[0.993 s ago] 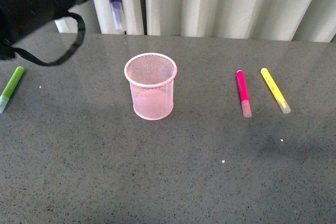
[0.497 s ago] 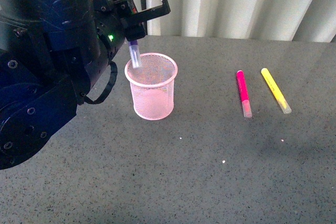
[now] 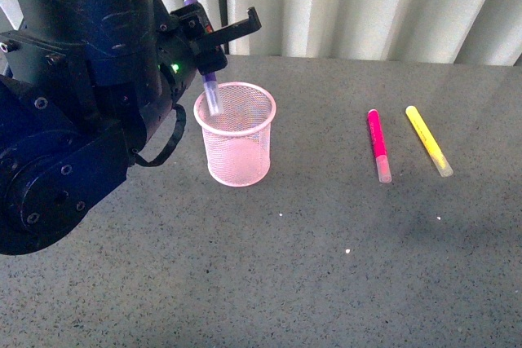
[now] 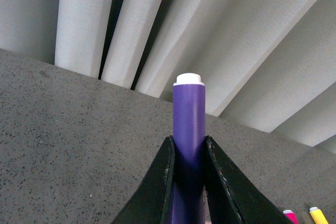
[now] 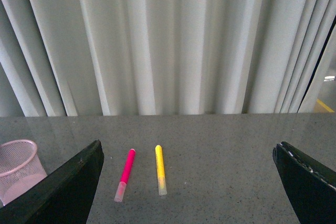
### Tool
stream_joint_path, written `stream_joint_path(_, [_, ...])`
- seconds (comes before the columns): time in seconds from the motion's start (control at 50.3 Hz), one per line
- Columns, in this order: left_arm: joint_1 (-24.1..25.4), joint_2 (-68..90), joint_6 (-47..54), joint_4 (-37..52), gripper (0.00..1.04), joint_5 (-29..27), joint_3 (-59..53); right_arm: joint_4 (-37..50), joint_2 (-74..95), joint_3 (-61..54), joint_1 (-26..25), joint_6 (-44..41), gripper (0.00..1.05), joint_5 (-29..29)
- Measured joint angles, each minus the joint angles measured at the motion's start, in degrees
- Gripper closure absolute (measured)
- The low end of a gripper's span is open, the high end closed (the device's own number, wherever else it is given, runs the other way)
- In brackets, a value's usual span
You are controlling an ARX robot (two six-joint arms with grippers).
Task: Insert purple and pink pens into pink cup
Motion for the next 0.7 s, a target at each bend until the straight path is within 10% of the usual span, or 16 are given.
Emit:
stream_joint_path(0.258, [-0.02,0.48,-1.36,-2.25,0.91,1.49,0.68,0.0,0.0,0.0,0.0,0.0,0.07,0.0])
stream_joint_path(0.695, [3.13,-10.67,-2.67,-16.81,0.17,5.64,-1.14,0.0,0.0,0.0,0.0,0.0,0.07,0.02])
